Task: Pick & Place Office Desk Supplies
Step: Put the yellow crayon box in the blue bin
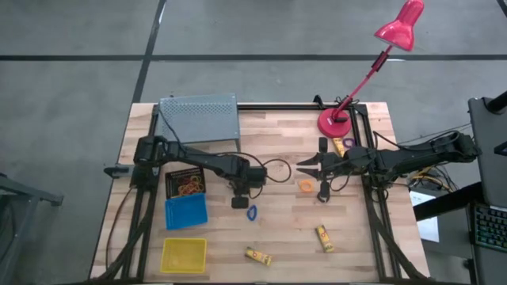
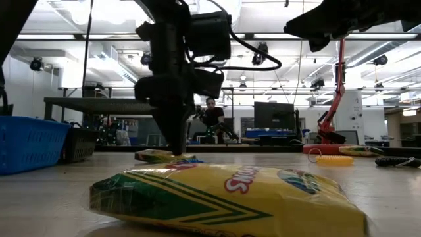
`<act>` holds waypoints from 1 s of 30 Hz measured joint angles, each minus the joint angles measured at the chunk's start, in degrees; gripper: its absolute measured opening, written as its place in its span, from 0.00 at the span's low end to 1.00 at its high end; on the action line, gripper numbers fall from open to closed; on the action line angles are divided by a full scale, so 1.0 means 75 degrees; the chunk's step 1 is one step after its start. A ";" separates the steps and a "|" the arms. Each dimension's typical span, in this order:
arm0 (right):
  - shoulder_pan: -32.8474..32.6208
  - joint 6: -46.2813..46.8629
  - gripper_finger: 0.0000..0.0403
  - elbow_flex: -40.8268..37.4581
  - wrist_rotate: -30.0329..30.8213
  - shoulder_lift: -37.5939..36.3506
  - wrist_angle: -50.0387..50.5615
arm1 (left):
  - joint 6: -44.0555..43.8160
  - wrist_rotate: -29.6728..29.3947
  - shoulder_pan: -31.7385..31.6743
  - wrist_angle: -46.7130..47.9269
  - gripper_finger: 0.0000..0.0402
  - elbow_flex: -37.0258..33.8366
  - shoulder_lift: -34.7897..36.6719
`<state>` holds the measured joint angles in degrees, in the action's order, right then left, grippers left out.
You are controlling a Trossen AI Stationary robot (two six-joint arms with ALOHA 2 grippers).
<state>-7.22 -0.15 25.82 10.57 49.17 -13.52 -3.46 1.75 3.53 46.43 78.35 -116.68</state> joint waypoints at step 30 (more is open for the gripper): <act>0.0001 0.0007 0.17 0.0003 0.0001 0.0000 -0.0005 | -0.0317 0.0339 0.0041 -0.0215 0.29 -0.0336 0.0778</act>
<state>-7.22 -0.10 25.85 10.58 49.17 -13.56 -5.83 4.29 3.84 44.82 75.83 -110.85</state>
